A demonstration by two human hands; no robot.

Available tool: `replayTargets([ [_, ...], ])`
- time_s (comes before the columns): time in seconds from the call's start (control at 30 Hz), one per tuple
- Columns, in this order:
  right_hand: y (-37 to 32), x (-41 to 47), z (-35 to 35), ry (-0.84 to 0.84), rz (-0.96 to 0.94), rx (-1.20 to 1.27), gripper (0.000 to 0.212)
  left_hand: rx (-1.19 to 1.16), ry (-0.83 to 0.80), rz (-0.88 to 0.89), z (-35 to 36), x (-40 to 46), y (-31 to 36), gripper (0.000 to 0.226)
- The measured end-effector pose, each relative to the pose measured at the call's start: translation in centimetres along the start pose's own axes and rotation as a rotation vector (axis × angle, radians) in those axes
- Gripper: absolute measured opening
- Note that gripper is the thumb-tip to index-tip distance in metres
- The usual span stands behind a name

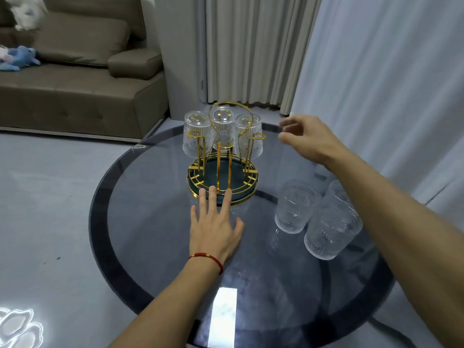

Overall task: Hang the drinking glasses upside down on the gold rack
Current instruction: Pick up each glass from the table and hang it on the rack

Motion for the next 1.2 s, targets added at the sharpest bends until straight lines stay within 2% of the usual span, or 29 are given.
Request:
replayTargets([
  [0.03,-0.1,-1.8,0.0,-0.008,-0.012,-0.069,0.047,-0.013,-0.001,0.002,-0.1,0.0,0.0,0.071],
  [0.1,0.3,-5.4,1.1,-0.122,0.026,-0.236,0.064,-0.049,0.002,0.004,-0.4,0.0,-0.1,0.07],
  [0.2,2.7,-9.1,3.4,-0.307,0.202,-0.593,0.092,-0.099,-0.007,0.004,-0.9,0.0,-0.4,0.072],
  [0.3,3.7,-10.6,4.4,-0.285,0.284,-0.728,0.085,-0.104,-0.032,0.018,-0.9,-0.8,-0.3,0.073],
  [0.5,3.2,-11.0,4.5,-0.163,0.185,-0.78,0.075,-0.264,0.078,0.101,-2.8,-2.9,1.7,0.066],
  [0.63,1.3,-11.7,5.0,-0.066,0.014,-0.697,0.081,-0.537,0.144,0.116,-5.5,-3.7,3.1,0.054],
  [0.7,0.0,-12.4,5.7,-0.04,-0.096,-0.617,0.091,-0.781,0.023,0.069,-5.9,-4.1,3.7,0.058],
  [0.8,-1.5,-13.3,6.8,-0.05,-0.199,-0.365,0.103,-1.283,-0.265,-0.049,-5.0,-4.7,4.6,0.077],
  [0.83,-1.9,-13.5,7.1,-0.064,-0.218,-0.288,0.106,-1.396,-0.315,-0.075,-4.9,-4.8,4.6,0.08],
  [0.93,-2.8,-14.3,7.8,-0.133,-0.305,-0.166,0.106,-1.413,-0.34,-0.072,-5.1,-5.2,4.2,0.081],
  [1.07,-3.5,-15.0,9.1,-0.264,-0.429,-0.139,0.102,-1.427,-0.374,-0.128,-5.0,-5.7,4.2,0.071],
  [1.13,-3.9,-15.1,9.3,-0.274,-0.469,-0.071,0.097,-1.432,-0.332,-0.198,-5.3,-5.6,3.7,0.062],
  [1.2,-3.4,-14.7,8.8,-0.235,-0.411,0.042,0.09,-1.511,-0.293,-0.256,-5.6,-5.3,3.0,0.055],
])
Point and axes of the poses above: each hand's wrist, its own x-axis towards the middle knuckle, its own z-axis out of the palm, y = z × x, the point moved 8 cm from there along x, towards the middle knuckle, and after that the axes turned 10 degrees about x, right-handed, at the moved point
